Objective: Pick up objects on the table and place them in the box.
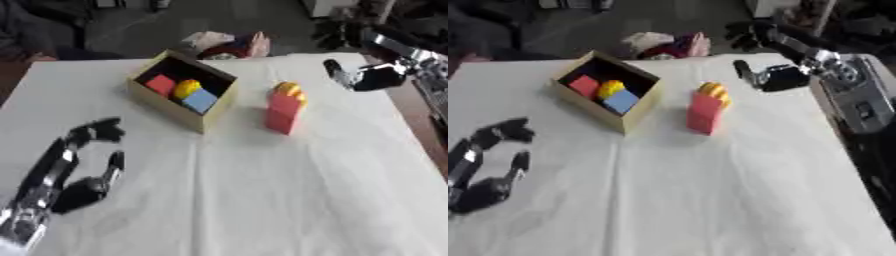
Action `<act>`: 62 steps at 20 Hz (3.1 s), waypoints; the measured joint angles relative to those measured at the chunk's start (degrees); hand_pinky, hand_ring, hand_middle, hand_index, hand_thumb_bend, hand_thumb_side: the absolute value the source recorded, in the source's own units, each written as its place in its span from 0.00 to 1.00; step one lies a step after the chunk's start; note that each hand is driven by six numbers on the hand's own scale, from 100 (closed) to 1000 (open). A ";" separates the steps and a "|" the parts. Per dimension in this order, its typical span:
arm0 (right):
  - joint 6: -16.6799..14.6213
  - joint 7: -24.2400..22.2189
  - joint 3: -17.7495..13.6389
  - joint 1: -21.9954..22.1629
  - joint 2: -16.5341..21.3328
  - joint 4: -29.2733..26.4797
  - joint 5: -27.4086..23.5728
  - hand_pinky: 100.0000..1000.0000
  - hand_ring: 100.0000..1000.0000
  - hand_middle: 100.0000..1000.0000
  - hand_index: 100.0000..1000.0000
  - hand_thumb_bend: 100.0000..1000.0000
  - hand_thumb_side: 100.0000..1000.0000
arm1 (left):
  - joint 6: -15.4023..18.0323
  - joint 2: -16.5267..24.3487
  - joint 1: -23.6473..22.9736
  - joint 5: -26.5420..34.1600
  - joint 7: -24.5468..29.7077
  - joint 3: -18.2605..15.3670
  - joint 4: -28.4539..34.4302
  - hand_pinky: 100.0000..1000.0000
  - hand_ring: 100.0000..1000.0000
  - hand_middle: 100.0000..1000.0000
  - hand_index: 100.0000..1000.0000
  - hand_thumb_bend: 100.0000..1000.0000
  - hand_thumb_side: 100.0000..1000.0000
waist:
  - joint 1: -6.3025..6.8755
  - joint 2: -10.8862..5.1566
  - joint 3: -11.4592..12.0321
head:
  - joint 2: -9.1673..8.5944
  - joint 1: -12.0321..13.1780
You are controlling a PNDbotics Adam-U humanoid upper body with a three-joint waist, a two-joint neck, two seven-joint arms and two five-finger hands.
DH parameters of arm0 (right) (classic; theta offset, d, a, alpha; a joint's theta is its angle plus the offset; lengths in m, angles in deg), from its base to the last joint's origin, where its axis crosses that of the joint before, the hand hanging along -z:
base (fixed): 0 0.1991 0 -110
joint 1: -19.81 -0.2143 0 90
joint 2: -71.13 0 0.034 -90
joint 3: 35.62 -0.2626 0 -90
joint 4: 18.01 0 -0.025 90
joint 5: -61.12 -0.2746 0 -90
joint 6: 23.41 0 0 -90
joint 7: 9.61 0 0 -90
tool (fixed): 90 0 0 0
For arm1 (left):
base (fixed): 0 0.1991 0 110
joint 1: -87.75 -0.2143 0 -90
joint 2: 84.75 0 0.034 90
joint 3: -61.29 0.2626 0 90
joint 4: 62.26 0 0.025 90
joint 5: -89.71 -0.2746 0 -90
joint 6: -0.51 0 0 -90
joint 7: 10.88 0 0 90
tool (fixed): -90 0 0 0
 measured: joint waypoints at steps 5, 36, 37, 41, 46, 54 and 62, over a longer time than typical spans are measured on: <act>-6.33 2.29 -2.25 -2.68 -6.47 12.54 24.10 0.90 0.97 0.95 1.00 0.00 0.46 | -2.20 -2.43 -1.35 7.58 8.65 -1.60 4.29 0.75 0.64 0.63 0.90 0.00 0.56 | 0.41 -0.02 0.32 | 0.01 -0.67; -11.36 17.96 -5.03 -7.34 -10.16 14.51 32.26 0.38 0.29 0.60 0.86 0.00 0.18 | -5.87 -6.36 -2.16 9.67 13.03 -0.93 4.55 0.74 0.62 0.61 0.89 0.00 0.57 | -0.11 -0.24 3.01 | 0.01 -1.21; -11.05 18.10 -5.18 -8.00 -10.16 14.13 31.01 0.38 0.29 0.59 0.86 0.00 0.11 | -5.99 -6.58 -1.99 9.85 13.16 -0.77 4.55 0.74 0.62 0.61 0.89 0.00 0.57 | -0.10 -0.37 3.48 | 0.01 -1.38; -9.50 20.43 -5.82 -9.55 -11.10 13.57 27.66 0.39 0.29 0.60 0.87 0.00 0.12 | -6.67 -7.51 -1.15 10.57 14.20 -0.15 4.55 0.74 0.63 0.62 0.89 0.00 0.57 | -0.09 -0.68 5.53 | 0.01 -2.51; -7.49 23.28 -6.51 -9.48 -15.32 14.84 28.40 0.45 0.34 0.72 0.92 0.00 0.12 | -7.70 -9.07 0.86 11.76 15.83 0.89 4.55 0.74 0.63 0.62 0.89 0.00 0.58 | -0.12 -0.71 8.74 | 0.00 -4.77; -1.53 30.17 -8.77 -7.44 -20.04 16.63 35.93 0.72 0.70 0.84 0.99 0.00 0.13 | -9.20 -10.78 2.76 13.42 18.12 2.28 4.55 0.74 0.63 0.61 0.89 0.00 0.59 | -0.82 -0.09 11.38 | -0.49 -7.74; 5.47 40.30 -8.57 -7.02 -20.88 17.26 48.76 0.95 0.93 0.96 1.00 0.00 0.11 | -9.77 -10.79 2.80 13.51 18.65 2.56 4.55 0.74 0.62 0.61 0.89 0.00 0.60 | -1.52 -0.08 11.71 | -0.57 -8.16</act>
